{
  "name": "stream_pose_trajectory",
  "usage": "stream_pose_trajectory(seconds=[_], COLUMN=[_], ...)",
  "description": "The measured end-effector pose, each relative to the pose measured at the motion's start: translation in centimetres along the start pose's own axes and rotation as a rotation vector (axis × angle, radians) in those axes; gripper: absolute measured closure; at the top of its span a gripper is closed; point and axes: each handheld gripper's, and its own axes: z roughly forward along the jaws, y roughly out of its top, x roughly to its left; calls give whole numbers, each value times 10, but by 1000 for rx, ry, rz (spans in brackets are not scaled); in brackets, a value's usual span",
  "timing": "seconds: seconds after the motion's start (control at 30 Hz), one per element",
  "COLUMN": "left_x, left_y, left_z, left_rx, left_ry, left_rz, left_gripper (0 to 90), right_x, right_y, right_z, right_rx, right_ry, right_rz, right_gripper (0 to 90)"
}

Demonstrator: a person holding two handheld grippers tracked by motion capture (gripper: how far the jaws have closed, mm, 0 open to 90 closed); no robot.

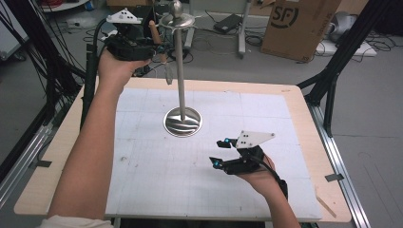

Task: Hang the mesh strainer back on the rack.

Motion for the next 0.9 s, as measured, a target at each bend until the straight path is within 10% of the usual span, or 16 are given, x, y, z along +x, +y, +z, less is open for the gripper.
stream_pose_trajectory(seconds=[0.9], left_x=[-8], left_y=[-17], left_z=[-21], left_rx=[-30], left_ry=[10], left_rz=[14], left_gripper=[470], right_x=[2], right_y=[0], right_z=[-1], right_rx=[-7], right_ry=[-10], right_rz=[1], right_gripper=[370])
